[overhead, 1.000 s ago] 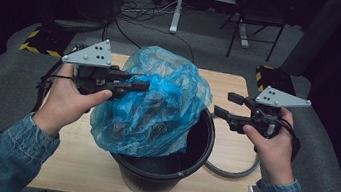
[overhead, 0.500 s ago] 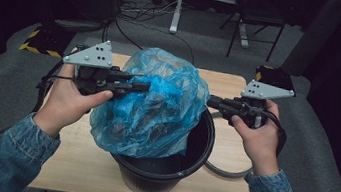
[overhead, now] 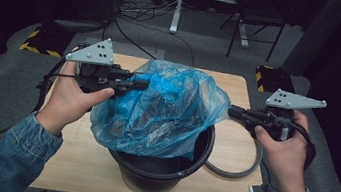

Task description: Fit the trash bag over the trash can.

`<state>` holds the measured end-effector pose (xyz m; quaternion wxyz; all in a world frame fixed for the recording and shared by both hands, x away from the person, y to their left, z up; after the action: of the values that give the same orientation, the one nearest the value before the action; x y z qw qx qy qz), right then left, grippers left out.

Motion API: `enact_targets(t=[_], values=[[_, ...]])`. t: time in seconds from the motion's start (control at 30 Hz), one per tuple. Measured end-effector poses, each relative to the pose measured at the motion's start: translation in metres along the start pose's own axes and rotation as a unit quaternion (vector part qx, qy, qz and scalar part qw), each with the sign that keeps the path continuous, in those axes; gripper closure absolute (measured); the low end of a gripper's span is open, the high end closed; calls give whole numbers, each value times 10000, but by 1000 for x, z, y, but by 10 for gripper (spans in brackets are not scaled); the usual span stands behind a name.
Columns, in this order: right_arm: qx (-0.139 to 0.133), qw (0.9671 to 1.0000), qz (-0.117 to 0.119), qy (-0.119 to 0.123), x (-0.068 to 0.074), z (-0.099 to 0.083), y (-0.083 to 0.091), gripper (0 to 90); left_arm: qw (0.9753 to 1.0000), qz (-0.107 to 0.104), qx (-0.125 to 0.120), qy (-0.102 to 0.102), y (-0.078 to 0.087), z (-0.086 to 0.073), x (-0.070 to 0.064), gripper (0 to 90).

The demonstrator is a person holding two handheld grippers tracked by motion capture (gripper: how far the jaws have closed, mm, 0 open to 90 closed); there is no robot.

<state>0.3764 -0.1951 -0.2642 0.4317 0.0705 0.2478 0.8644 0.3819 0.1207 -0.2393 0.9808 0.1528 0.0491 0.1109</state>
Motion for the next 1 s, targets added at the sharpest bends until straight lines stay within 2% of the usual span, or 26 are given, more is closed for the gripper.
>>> enact_targets(t=[0.17,0.43,0.57,0.7,0.8,0.87,1.0], values=[[453,9989,-146,56,-7,-17,4,900,9999,44,116,35,-7,-4,4,799],[963,9953,-14,102,-6,-44,-9,900,9997,50,251,54,-15,-9,7,795],[1162,9932,27,67,-7,-59,-18,900,9998,9,196,88,-17,-11,6,774],[1317,9912,82,57,-6,-72,-25,900,9998,-36,51,184,-16,-12,8,693],[1361,9906,144,40,-4,-78,-29,900,9995,-79,-118,276,-13,-12,6,592],[1392,9901,184,48,-3,-81,-30,900,9994,-18,-205,266,-9,-12,6,525],[1468,9889,239,66,-2,-87,-32,900,9993,112,-281,222,-1,-13,6,473]])
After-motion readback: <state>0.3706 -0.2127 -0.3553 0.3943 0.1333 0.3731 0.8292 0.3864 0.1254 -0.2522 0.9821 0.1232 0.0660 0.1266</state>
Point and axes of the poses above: each handheld gripper's, and its own axes: y roughly backward along the jaws, z roughly out of its top, x roughly to its left, the point moved 6 cm from there along -y, roughly forward along the jaws, and after that the axes turned 13 degrees about -z, right-handed, at the moved point
